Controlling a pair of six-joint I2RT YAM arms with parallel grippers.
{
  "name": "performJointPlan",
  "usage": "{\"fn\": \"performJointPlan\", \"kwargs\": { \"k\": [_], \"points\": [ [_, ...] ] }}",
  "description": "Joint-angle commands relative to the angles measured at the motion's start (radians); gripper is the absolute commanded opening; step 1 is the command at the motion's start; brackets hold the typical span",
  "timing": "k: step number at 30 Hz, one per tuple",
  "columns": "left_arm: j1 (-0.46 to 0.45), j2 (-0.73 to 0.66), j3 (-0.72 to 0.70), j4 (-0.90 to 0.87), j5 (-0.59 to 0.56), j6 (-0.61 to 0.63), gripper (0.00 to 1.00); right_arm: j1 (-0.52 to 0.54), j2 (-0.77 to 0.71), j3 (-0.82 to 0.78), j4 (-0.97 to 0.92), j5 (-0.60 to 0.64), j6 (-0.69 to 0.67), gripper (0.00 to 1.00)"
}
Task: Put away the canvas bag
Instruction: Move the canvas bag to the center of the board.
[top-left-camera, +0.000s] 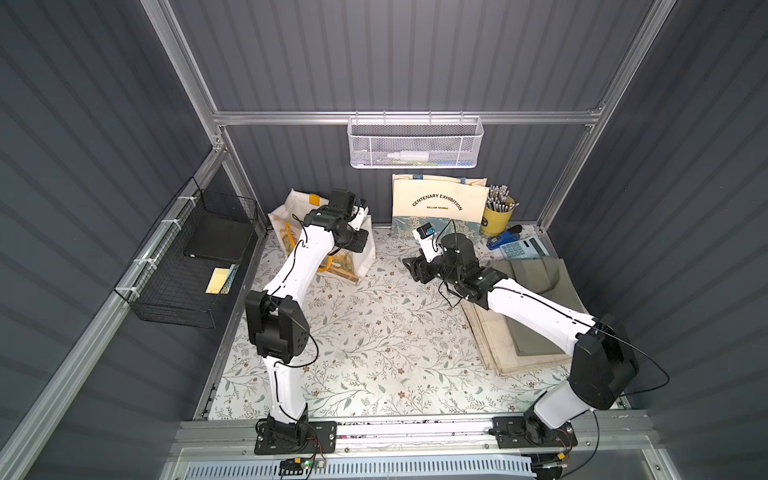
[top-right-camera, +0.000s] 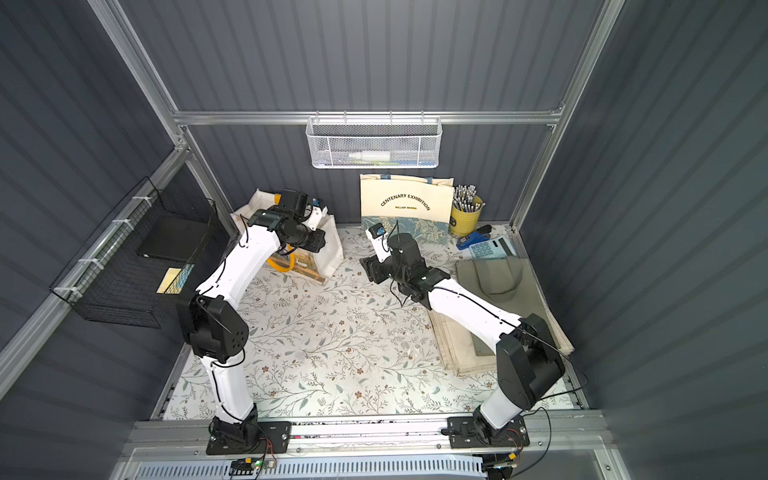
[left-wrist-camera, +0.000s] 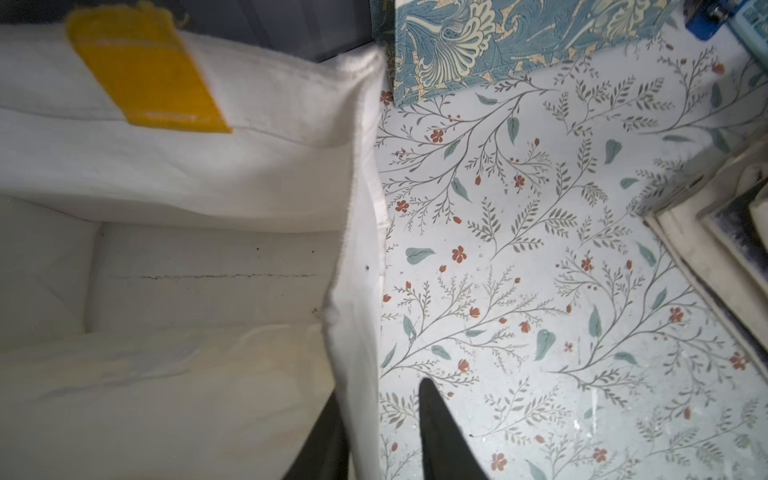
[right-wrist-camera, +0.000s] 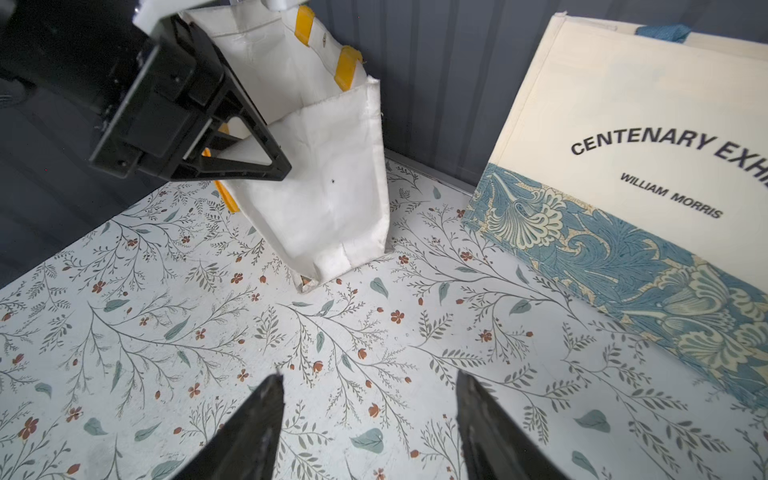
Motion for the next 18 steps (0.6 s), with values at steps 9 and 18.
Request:
{"fn": "performJointPlan", "kwargs": {
  "k": [9,18],
  "points": [
    [-0.01,-0.036,0.039,-0.073,0.034,0.004,0.0,0.015,0.011,-0.032,0.053,-0.055,0.018,0.68],
    [-0.093,-0.077,-0.002,-0.137,0.07,-0.006,0.0,0.041,-0.079,-0.173,0.208,-0.093,-0.047,0.83]
  ]
}}
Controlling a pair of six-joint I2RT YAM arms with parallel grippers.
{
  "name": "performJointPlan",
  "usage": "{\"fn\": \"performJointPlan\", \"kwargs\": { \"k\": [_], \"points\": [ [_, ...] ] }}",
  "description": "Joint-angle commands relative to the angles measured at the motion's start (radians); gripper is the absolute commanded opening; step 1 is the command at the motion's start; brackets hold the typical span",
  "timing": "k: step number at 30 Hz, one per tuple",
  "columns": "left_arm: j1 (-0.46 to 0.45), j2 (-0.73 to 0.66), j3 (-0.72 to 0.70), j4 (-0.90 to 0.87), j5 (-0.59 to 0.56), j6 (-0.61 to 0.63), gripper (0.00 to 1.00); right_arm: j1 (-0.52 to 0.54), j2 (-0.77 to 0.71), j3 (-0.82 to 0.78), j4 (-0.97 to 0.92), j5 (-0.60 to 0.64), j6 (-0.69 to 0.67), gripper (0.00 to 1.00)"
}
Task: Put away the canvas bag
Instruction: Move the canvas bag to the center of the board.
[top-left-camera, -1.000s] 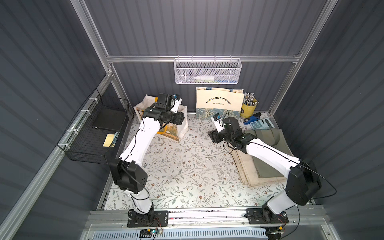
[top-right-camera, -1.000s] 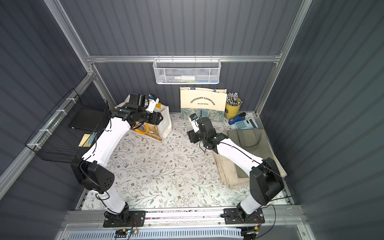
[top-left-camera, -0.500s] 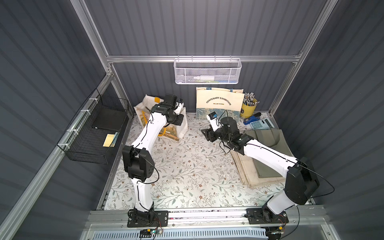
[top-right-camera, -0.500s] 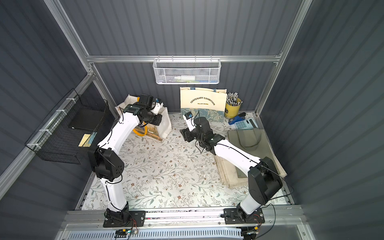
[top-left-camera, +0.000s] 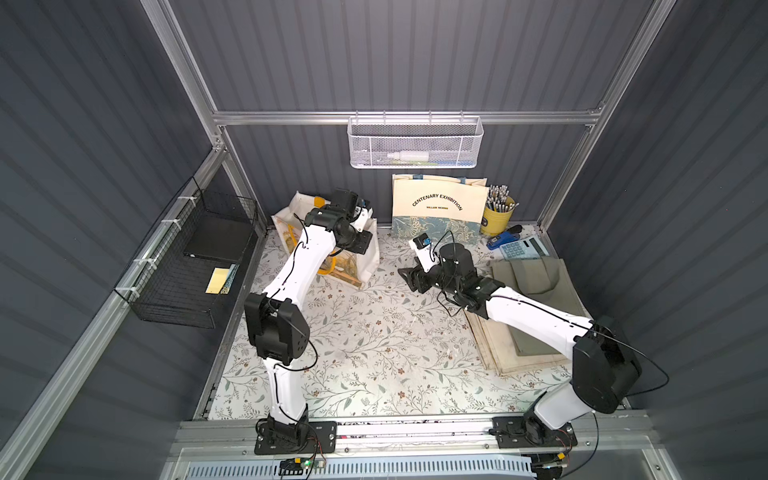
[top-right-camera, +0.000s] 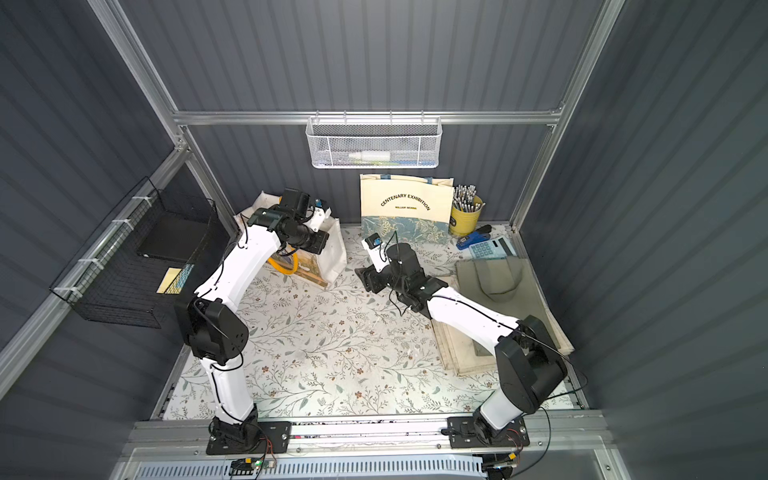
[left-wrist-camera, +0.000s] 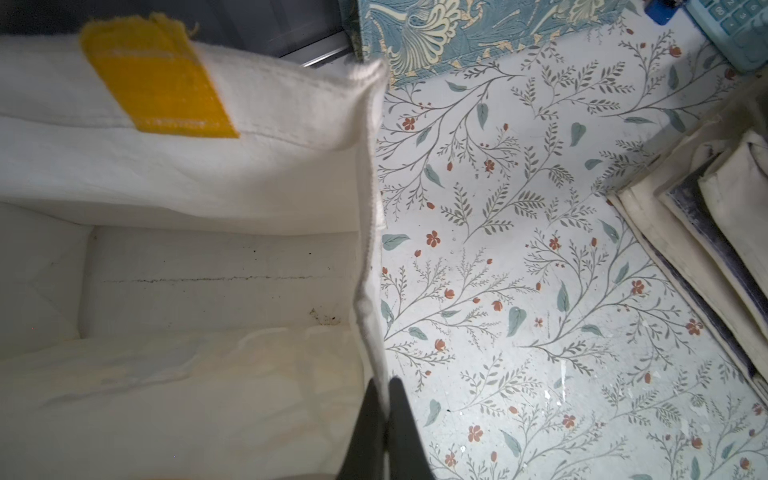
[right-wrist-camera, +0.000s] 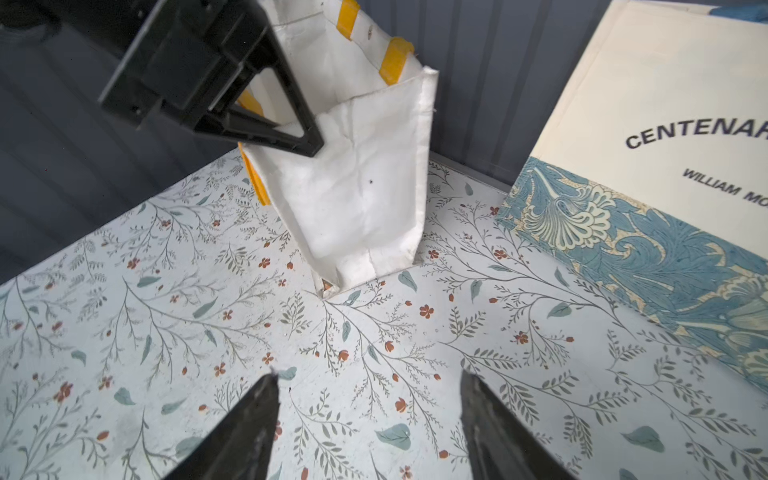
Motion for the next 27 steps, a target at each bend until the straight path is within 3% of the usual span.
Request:
{"fn": "performJointPlan", "kwargs": {
  "k": [1,8,15,27],
  "points": [
    [-0.055,-0.06,-0.016,-0.067,0.031,-0.015,0.0,0.008,-0.046,-0.049,0.104,-0.031,-0.017,0.84],
    [-0.123,-0.09,-0.036,-0.079,0.034,-0.063,0.0,0.009,-0.079,-0.072,0.055,0.06,-0.007,0.95],
    [-0.186,-0.131,-0.083,-0.062,0.083,-0.142,0.0,0.008,-0.128,-0.129,0.033,0.11,0.02,0.96],
    [-0.293,-0.212,-0.164,-0.034,0.086,-0.22,0.0,-0.028,-0.18,-0.319,0.117,0.075,-0.015,0.95]
  ]
}}
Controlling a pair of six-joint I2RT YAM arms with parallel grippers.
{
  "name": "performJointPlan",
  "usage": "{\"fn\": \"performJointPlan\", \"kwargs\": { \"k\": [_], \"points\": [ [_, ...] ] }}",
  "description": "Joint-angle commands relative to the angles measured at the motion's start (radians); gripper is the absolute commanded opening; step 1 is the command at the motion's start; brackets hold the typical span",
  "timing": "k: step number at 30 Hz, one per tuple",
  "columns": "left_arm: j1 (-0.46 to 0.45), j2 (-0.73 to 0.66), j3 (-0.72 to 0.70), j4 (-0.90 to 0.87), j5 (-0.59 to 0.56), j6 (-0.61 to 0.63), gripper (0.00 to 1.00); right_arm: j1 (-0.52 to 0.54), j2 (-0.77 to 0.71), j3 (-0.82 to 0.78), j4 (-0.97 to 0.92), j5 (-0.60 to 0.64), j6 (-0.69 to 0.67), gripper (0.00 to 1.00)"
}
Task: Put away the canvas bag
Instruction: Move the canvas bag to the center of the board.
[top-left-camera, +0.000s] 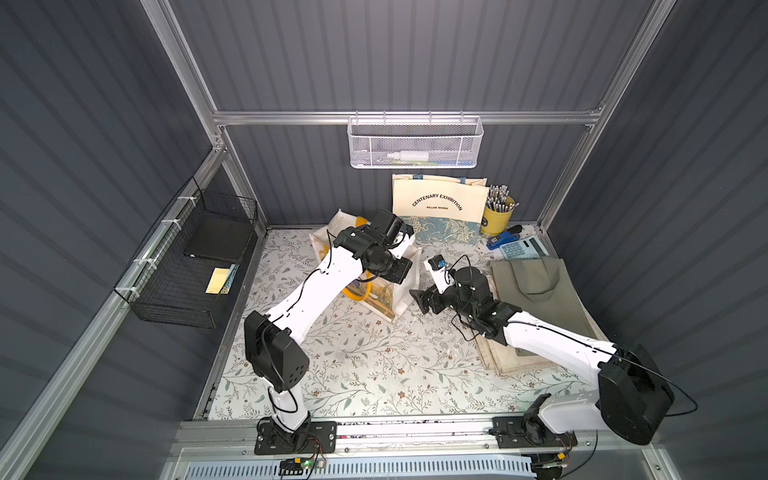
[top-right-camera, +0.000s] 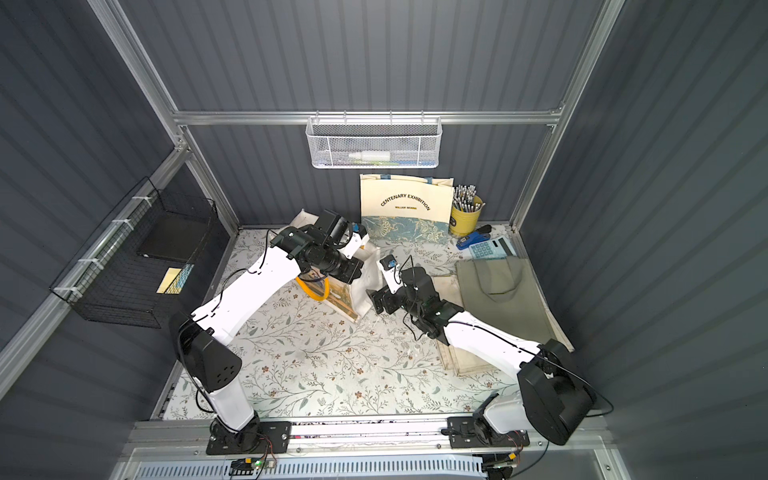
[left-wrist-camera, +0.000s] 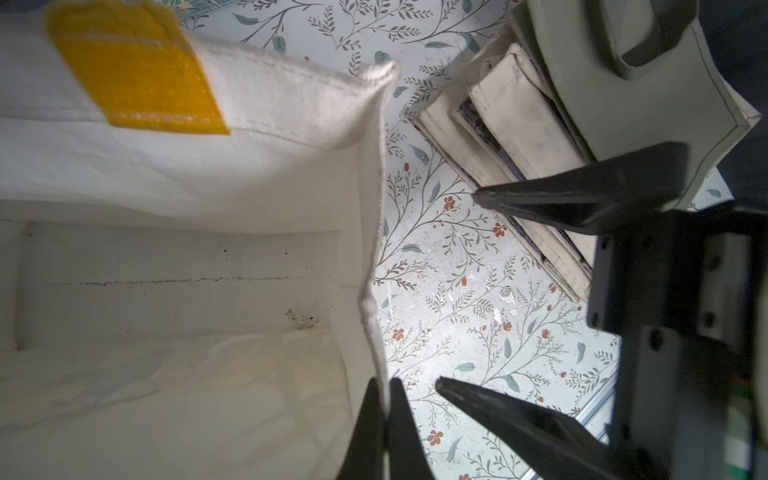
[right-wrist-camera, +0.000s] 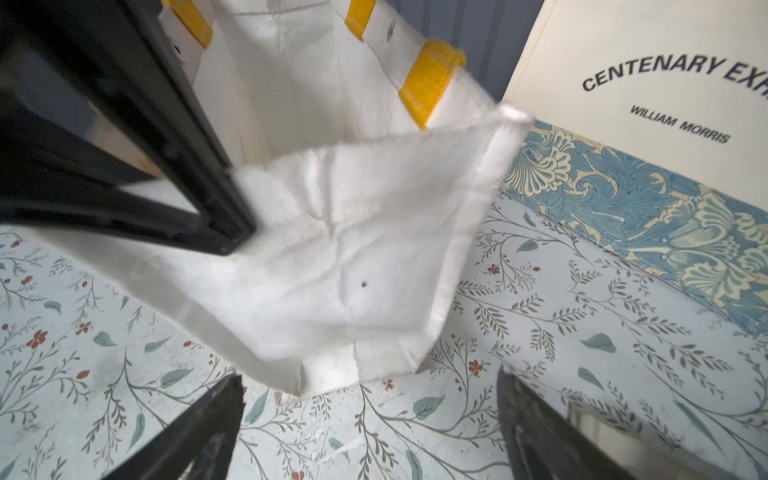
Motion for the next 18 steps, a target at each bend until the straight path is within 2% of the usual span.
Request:
{"fn": "performJointPlan", "kwargs": {
  "k": [1,4,5,7,9,13,15,18],
  "points": [
    [-0.006,-0.052,-0.018,0.007,0.01,-0.027,0.05,-0.034,0.003,-0.045,0.052,-0.023,-0.014,0.95],
    [-0.007,-0.062,-0.025,0.0,-0.016,-0.005,0.33,-0.072,0.021,-0.07,0.088,-0.042,-0.022,0.96],
    [-0.007,-0.07,-0.024,0.003,-0.018,0.003,0.38,-0.082,0.027,-0.075,0.099,-0.055,-0.026,0.96],
    [-0.007,-0.094,-0.024,0.026,-0.017,0.02,0.55,-0.104,0.045,-0.082,0.129,-0.1,-0.05,0.96],
    [-0.007,-0.122,-0.024,0.054,-0.021,0.042,0.63,-0.111,0.072,-0.074,0.142,-0.145,-0.088,0.96],
    [-0.007,-0.19,-0.034,0.08,-0.045,0.109,0.66,-0.114,0.136,-0.054,0.163,-0.19,-0.131,0.97],
    [-0.007,-0.226,-0.055,0.071,-0.054,0.144,0.63,-0.117,0.151,-0.063,0.204,-0.204,-0.137,0.97],
    [-0.006,-0.305,-0.144,0.07,-0.005,0.194,0.56,-0.124,0.182,-0.059,0.242,-0.204,-0.132,0.97]
  ]
}}
